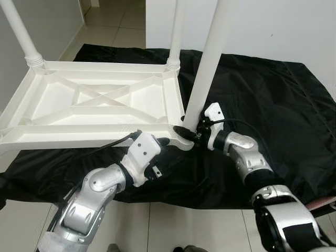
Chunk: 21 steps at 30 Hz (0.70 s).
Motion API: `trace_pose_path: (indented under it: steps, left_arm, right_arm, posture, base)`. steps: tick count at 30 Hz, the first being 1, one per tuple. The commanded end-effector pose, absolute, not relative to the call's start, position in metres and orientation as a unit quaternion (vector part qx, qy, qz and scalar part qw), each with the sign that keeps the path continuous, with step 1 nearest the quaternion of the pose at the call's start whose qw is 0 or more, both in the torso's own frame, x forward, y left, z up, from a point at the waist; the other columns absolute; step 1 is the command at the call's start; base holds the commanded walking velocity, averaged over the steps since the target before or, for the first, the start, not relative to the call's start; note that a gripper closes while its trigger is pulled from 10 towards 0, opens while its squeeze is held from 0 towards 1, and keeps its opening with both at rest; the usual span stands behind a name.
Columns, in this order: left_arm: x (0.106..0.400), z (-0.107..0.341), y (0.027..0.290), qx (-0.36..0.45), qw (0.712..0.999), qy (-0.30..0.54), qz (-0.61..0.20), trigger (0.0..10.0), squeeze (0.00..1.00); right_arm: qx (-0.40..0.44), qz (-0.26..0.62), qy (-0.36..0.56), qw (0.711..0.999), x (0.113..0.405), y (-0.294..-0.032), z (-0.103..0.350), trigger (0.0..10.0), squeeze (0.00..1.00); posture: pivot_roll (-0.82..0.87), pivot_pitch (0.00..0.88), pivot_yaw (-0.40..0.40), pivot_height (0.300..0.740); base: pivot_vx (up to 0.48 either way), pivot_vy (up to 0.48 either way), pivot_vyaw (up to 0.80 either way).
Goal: Building children table
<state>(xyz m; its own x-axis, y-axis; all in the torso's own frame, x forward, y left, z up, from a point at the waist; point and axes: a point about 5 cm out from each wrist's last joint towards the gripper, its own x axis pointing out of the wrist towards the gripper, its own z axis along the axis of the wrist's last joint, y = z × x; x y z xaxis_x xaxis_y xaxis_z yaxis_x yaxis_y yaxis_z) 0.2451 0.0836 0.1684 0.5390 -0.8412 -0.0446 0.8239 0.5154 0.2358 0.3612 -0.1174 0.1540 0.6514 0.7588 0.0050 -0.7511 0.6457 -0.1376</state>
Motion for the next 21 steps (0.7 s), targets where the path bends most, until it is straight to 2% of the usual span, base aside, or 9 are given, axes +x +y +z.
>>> trace_pose_path:
  steps: [1, 6, 10, 15, 18, 21]
  left_arm:
    - [0.242, 0.169, 0.082, 0.115, 0.875, -0.04, -0.469, 10.0, 0.0]
    - [0.24, 0.168, 0.082, 0.112, 0.875, -0.038, -0.47, 10.0, 0.0]
    - [0.24, 0.168, 0.082, 0.111, 0.875, -0.036, -0.47, 10.0, 0.0]
    - [0.239, 0.168, 0.082, 0.111, 0.875, -0.036, -0.47, 10.0, 0.0]
    - [0.238, 0.168, 0.083, 0.111, 0.874, -0.033, -0.471, 10.0, 0.0]
    - [0.236, 0.167, 0.084, 0.111, 0.874, -0.031, -0.472, 10.0, 0.0]
  right_arm:
    - [-0.057, 0.387, -0.05, 0.919, 0.361, -0.115, 0.157, 10.0, 0.0]
    - [-0.076, 0.326, -0.036, 0.942, 0.354, -0.104, 0.147, 10.0, 0.0]
    - [-0.049, 0.246, -0.007, 0.968, 0.345, -0.095, 0.136, 10.0, 0.0]
    - [-0.034, 0.185, 0.0, 0.982, 0.336, -0.087, 0.13, 10.0, 0.0]
    - [-0.01, 0.065, 0.017, 0.998, 0.32, -0.077, 0.125, 10.0, 0.0]
    - [0.005, 0.07, 0.023, 0.997, 0.314, -0.067, 0.126, 10.0, 0.0]
  posture:
    - [0.04, 0.097, -0.051, 0.74]
    - [0.04, 0.097, -0.052, 0.74]
    - [0.03, 0.097, -0.052, 0.74]
    - [0.04, 0.098, -0.051, 0.74]
    - [0.03, 0.109, -0.046, 0.74]
    - [0.03, 0.107, -0.039, 0.74]
  base:
    - [0.0, 0.0, 0.0]
    - [0.0, 0.0, 0.0]
    - [0.0, 0.0, 0.0]
    - [0.0, 0.0, 0.0]
    - [0.0, 0.0, 0.0]
    - [0.0, 0.0, 0.0]
